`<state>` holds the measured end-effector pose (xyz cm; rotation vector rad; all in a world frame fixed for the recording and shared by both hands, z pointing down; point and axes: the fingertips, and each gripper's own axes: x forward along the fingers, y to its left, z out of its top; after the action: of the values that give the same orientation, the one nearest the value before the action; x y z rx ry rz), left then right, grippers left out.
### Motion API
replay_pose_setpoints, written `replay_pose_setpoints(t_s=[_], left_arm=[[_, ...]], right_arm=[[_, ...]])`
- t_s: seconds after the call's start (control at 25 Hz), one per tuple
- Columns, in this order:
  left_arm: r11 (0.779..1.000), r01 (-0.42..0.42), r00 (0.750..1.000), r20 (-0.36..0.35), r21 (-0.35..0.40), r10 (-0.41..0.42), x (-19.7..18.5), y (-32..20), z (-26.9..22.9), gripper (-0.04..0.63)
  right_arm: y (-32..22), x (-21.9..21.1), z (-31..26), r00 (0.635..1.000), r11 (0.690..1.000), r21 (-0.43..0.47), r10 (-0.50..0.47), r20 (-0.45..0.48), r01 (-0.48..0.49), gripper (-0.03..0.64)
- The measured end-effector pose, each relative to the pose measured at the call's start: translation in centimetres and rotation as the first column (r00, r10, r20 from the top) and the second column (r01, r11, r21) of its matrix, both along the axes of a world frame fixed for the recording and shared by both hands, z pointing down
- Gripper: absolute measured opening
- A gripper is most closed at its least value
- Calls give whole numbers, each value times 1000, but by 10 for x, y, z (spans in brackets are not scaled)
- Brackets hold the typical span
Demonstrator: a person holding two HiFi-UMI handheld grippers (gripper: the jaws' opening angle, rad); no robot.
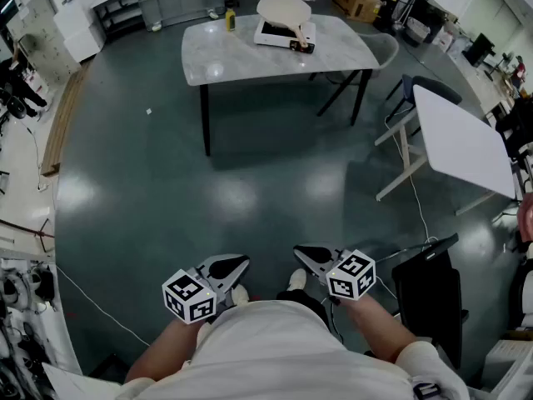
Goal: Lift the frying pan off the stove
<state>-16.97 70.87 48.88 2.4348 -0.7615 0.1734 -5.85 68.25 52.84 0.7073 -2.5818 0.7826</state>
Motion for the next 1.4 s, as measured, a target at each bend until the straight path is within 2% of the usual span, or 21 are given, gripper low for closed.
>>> replay_pose_setpoints(t_s=[0.2, 0.4, 0.6, 0.76, 0.92, 1.16, 1.28, 1.4], left_arm=[[1000, -2, 1000, 13, -9, 2, -65, 1, 16, 20], [1000, -16, 1000, -4, -8, 16, -75, -20, 22, 20], [999, -27, 1000, -3, 19, 27, -60, -72, 16, 20], [1000, -1, 1000, 23, 28, 0, -50, -130, 0, 20], [998, -18, 998, 68, 65, 13, -19, -199, -19, 20], [989, -48, 993, 109, 137, 33, 41, -284, -35, 20], [988, -82, 992, 102, 127, 70, 62, -308, -39, 20], [990, -84, 993, 96, 110, 74, 65, -338, -36, 20]], right_arm=[[9, -64, 6, 1000, 1000, -16, 6, 23, -5, 3], [-5, -75, 7, 1000, 1000, -16, 2, -13, -3, 3], [-57, -63, 21, 999, 999, -41, 11, -39, -13, 5], [-118, -55, 13, 1000, 999, -31, -18, -7, 18, 6], [-185, -27, -2, 999, 999, -5, -32, 25, 32, 23], [-271, 32, -1, 998, 1000, -7, 29, 52, -29, 46], [-296, 52, 2, 996, 998, -37, 57, 71, -55, 57], [-330, 63, 8, 994, 995, -67, 80, 78, -75, 69]])
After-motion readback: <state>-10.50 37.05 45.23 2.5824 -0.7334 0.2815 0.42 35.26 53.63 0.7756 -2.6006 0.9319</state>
